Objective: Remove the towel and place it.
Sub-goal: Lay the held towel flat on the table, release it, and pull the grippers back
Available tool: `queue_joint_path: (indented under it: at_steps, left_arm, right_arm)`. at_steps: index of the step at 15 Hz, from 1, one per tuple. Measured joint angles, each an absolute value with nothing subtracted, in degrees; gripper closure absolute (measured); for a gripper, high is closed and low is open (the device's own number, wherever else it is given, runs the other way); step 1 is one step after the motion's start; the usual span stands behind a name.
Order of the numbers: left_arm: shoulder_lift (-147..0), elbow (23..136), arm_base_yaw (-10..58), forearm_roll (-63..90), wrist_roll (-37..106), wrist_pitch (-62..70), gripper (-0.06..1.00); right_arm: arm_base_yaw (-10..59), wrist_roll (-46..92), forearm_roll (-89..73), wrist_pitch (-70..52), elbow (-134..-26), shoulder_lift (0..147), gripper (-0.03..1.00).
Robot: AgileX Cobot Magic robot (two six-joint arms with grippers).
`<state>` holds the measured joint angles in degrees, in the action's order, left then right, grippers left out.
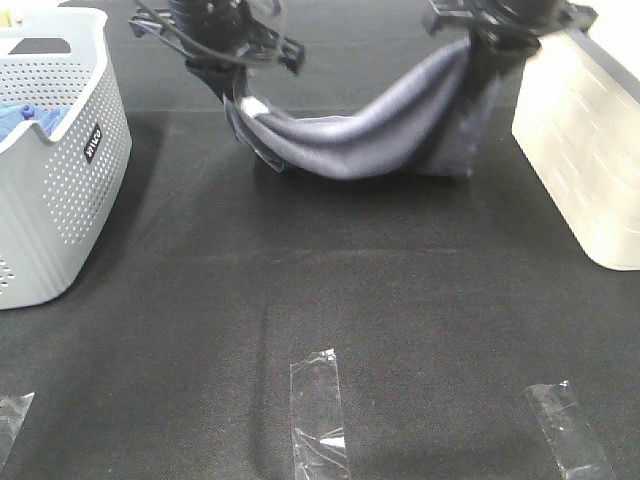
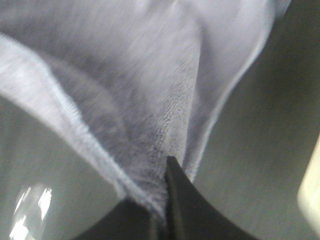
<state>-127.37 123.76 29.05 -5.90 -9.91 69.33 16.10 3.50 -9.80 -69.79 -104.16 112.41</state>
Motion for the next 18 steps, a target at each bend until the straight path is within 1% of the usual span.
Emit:
queue_joint_path:
  at_steps: [3, 6, 8, 12, 14, 18]
  left_arm:
    - [-115.6, 107.4, 33.0, -7.2, -10.8, 69.2, 0.94]
    - [-108.0, 92.5, 36.2, -7.2, -13.7, 69.3, 0.94]
    - [-103.6, 84.8, 38.8, -7.2, -16.3, 69.3, 0.94]
    - [-96.7, 74.5, 45.4, -7.0, -21.7, 69.2, 0.94]
    - [-93.9, 69.3, 50.0, -6.2, -25.6, 69.0, 0.94]
    - [-91.8, 65.2, 56.7, -4.6, -30.7, 68.9, 0.94]
  right_arm:
    - [16.1, 3.7, -12.0, -69.8, -87.1, 101.1, 0.97]
    - [16.1, 3.8, -15.1, -69.8, -74.9, 92.3, 0.97]
    - [16.1, 4.1, -16.1, -69.8, -66.5, 87.1, 0.97]
    - [16.1, 4.9, -19.7, -69.8, -52.2, 78.7, 0.97]
    - [16.1, 5.4, -20.3, -69.7, -46.8, 75.5, 0.97]
    - [16.2, 5.8, -21.0, -69.7, -41.8, 70.8, 0.97]
